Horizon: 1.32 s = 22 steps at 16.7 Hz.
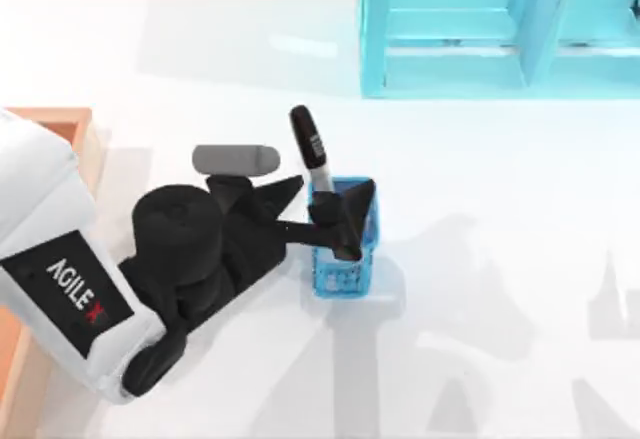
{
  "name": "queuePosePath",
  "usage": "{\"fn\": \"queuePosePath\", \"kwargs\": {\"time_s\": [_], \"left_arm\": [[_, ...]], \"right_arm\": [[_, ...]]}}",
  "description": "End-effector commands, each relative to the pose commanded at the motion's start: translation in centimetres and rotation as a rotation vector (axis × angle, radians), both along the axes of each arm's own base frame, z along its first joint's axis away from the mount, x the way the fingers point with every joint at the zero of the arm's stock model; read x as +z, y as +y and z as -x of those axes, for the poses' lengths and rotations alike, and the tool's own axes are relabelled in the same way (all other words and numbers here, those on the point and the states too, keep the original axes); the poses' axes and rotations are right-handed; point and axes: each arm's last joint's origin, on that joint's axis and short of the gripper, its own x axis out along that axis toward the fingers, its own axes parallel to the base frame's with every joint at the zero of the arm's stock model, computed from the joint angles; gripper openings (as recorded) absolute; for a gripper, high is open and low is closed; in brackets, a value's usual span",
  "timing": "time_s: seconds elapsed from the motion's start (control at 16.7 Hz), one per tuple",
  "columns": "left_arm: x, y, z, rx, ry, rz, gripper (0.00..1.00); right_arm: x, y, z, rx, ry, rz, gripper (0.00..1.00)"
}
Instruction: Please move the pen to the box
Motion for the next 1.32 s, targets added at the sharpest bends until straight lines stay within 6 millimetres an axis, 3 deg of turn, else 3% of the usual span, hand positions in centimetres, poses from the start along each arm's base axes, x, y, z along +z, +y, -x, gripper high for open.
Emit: {"fn": "queuePosePath", "kwargs": {"time_s": [0.18, 0.42, 1.2, 1.32], "left_arm": [[-0.39, -1.07, -1.03, 0.000, 0.000, 0.000, 1.00], [-0.40, -1.09, -1.06, 0.000, 0.000, 0.000, 1.00], [-0.40, -1.09, -1.06, 0.000, 0.000, 0.000, 0.02], [-0.40, -1.09, -1.06, 0.000, 0.000, 0.000, 0.00]], "right_arm": [[0.00, 0.00, 0.00, 0.000, 0.000, 0.000, 1.00], [0.00, 0.00, 0.00, 0.000, 0.000, 0.000, 1.00], [0.00, 0.00, 0.00, 0.000, 0.000, 0.000, 1.00], [0.00, 0.00, 0.00, 0.000, 0.000, 0.000, 1.00]]}}
